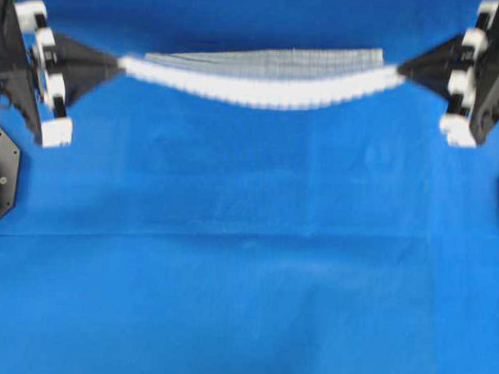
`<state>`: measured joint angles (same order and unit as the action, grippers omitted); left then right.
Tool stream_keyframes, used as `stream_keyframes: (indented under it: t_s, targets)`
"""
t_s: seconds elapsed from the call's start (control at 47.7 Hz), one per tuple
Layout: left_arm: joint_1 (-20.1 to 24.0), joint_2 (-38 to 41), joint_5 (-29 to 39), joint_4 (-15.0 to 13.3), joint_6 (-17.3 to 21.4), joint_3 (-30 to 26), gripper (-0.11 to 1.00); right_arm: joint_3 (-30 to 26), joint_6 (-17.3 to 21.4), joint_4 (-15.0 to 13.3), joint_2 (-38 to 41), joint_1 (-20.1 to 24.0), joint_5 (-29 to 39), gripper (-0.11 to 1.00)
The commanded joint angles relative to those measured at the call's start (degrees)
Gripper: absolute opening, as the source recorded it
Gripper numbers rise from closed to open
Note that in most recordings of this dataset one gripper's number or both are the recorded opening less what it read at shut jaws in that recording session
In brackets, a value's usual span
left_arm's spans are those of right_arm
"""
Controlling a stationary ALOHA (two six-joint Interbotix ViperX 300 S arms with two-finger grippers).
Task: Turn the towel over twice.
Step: 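Lay the far edge down at the near edge and release both grippers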
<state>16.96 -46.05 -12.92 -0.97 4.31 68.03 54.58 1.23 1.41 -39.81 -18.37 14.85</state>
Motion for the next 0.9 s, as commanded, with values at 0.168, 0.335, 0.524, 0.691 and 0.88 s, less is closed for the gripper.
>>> stream_keyframes:
  t_s: [0.168,0.335,0.524,0.691,0.88]
  targets:
    - [-9.84,2.99,2.11,-0.09,-2.55,2.90,0.02,3.60,6.06,0.18,2.55,9.84,-2.20,0.05]
    - [-15.29,7.65,2.02,-0.09,-5.27,4.83,0.02,6.33,10.81,0.18,7.82,14.94,-6.06,0.05]
    - [-20.74,14.68,1.93,-0.09,-5.54,4.48,0.02,7.73,17.05,0.18,14.85,19.95,-11.07,0.05]
    - [-23.55,21.97,0.88,-0.09,-5.62,2.99,0.02,6.59,21.97,0.18,20.21,24.79,-12.92,0.05]
    - [-25.22,27.86,0.18,-0.09,-5.62,0.70,0.02,4.31,24.43,0.18,23.82,28.56,-13.36,0.05]
